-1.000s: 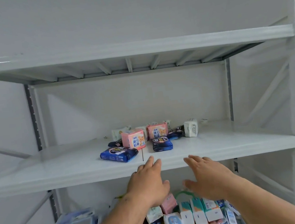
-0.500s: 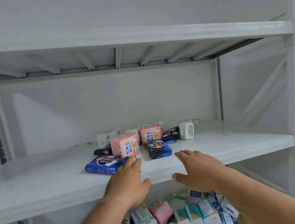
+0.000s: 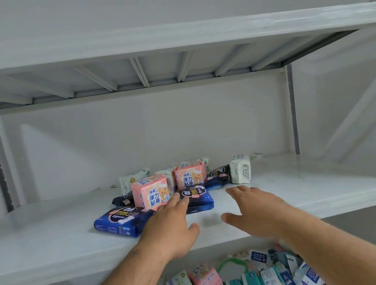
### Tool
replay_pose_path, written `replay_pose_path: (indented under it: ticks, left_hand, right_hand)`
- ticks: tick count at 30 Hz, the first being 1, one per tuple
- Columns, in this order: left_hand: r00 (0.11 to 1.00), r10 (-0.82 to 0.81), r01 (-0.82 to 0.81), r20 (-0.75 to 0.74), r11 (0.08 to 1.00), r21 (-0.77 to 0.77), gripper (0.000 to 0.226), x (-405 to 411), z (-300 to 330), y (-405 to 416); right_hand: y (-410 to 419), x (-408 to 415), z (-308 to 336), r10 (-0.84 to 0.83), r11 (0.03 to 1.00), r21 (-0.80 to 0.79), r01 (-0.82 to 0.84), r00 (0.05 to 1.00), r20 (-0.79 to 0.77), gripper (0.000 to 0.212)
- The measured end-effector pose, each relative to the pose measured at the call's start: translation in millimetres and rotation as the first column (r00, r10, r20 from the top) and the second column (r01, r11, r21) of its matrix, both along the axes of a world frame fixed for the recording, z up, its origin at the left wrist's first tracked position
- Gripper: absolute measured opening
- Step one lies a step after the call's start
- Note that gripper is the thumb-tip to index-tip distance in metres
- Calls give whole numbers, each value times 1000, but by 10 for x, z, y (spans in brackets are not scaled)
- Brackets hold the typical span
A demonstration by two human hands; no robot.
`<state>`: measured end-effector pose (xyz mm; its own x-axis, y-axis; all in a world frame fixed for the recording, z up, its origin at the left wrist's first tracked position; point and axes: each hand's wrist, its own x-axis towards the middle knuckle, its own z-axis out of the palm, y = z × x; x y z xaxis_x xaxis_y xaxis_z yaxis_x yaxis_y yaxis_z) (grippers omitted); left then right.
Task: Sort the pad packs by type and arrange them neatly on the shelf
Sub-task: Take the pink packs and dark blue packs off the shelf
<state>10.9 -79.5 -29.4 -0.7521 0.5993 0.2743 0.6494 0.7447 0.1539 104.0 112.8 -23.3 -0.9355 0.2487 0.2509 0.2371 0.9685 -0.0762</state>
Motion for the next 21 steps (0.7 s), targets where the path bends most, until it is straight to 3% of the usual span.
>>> replay_pose_path:
  ticks: [11,21]
  left_hand:
    - [993,117,-117,-34,993,18,70,-196,148,124]
    - [973,224,-217,-59,971,105,72,-942,352,-111]
  right_hand:
    - [413,-450,51,114,993,-18,-115,993,-42,74]
    - [527,-974,118,120,991,-52,-124,990,-77,63]
